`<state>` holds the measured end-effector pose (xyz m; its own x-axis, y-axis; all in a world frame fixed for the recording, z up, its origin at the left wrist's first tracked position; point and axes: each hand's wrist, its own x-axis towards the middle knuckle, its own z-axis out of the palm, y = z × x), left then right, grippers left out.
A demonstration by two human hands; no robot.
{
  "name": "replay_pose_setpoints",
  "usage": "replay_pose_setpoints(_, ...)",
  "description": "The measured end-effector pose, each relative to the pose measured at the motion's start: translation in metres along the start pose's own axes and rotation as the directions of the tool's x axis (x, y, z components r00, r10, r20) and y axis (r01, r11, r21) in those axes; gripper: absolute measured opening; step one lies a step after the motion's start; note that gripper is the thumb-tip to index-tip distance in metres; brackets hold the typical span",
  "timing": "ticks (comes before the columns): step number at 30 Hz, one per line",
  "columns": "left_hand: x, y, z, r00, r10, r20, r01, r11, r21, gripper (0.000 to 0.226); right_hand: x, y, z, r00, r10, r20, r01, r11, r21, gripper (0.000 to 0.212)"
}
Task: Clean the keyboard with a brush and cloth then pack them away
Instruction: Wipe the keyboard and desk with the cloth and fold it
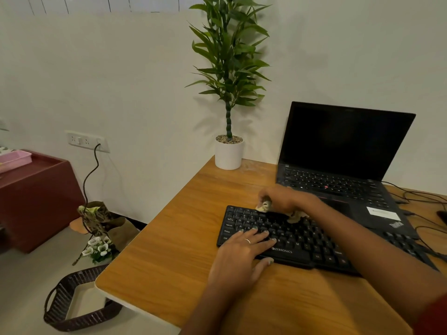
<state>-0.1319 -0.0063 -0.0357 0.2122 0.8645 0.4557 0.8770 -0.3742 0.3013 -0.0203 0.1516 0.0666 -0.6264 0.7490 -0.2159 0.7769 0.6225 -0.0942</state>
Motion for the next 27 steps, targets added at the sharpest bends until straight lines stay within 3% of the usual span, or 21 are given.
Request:
replay_pose_setpoints(3, 0.001, 0.002, -0.001, 1.0, -0.005, -0.006, 0.005, 1.0, 0.021, 0.045, -0.03, 0.011, -0.001, 0.988, -0.007, -0.155, 0.042, 0.973, 0.226, 0.022)
replay_pose_setpoints(6, 0.0, 0.003, -0.001, 1.0, 0.004, -0.007, -0.004, 1.0, 0.023, 0.046, -0.073, 0.014, 0.002, 0.949, 0.061, -0.309, 0.139, 0.799, 0.585, 0.03)
replay_pose_setpoints(8, -0.001, 0.003, 0.0, 0.999, 0.009, -0.041, -0.007, 0.999, 0.036, 0.046, -0.107, 0.012, 0.008, 0.925, 0.141, -0.352, 0.207, 0.589, 0.781, 0.03)
replay_pose_setpoints(11, -0.004, 0.004, -0.002, 0.985, 0.056, -0.162, -0.044, 0.996, 0.073, 0.04, -0.153, 0.006, 0.019, 0.931, 0.264, -0.254, 0.244, 0.071, 0.967, 0.035)
replay_pose_setpoints(14, -0.006, 0.016, -0.002, 0.957, 0.07, -0.282, -0.051, 0.996, 0.074, 0.033, -0.186, 0.01, 0.04, 0.951, 0.271, -0.147, 0.235, -0.329, 0.915, 0.045)
replay_pose_setpoints(16, -0.01, 0.037, -0.006, 0.945, -0.099, -0.31, 0.063, 0.99, -0.124, 0.036, -0.196, 0.01, 0.056, 0.958, 0.276, -0.079, 0.214, -0.505, 0.836, 0.048)
replay_pose_setpoints(18, -0.01, 0.08, -0.012, 0.924, -0.351, -0.15, 0.242, 0.842, -0.482, 0.047, -0.208, 0.016, 0.07, 0.962, 0.269, -0.037, 0.196, -0.593, 0.781, 0.046)
replay_pose_setpoints(19, -0.007, 0.104, -0.014, 0.9, -0.436, 0.03, 0.344, 0.666, -0.662, 0.05, -0.215, 0.018, 0.076, 0.96, 0.281, -0.012, 0.186, -0.605, 0.774, 0.044)
replay_pose_setpoints(21, -0.001, 0.133, -0.016, 0.814, -0.425, 0.396, 0.529, 0.26, -0.808, 0.044, -0.224, 0.017, 0.083, 0.951, 0.307, 0.036, 0.167, -0.608, 0.777, 0.038)
replay_pose_setpoints(22, 0.002, 0.143, -0.015, 0.789, -0.362, 0.497, 0.571, 0.131, -0.81, 0.04, -0.229, 0.018, 0.086, 0.947, 0.316, 0.058, 0.155, -0.608, 0.778, 0.036)
replay_pose_setpoints(24, 0.006, 0.157, -0.01, 0.757, -0.314, 0.573, 0.604, 0.002, -0.797, 0.036, -0.244, 0.021, 0.088, 0.95, 0.3, 0.086, 0.129, -0.626, 0.769, 0.035)
replay_pose_setpoints(27, 0.011, 0.166, -0.001, 0.703, -0.388, 0.596, 0.612, -0.095, -0.785, 0.023, -0.265, 0.029, 0.088, 0.948, 0.297, 0.115, 0.128, -0.687, 0.716, 0.035)
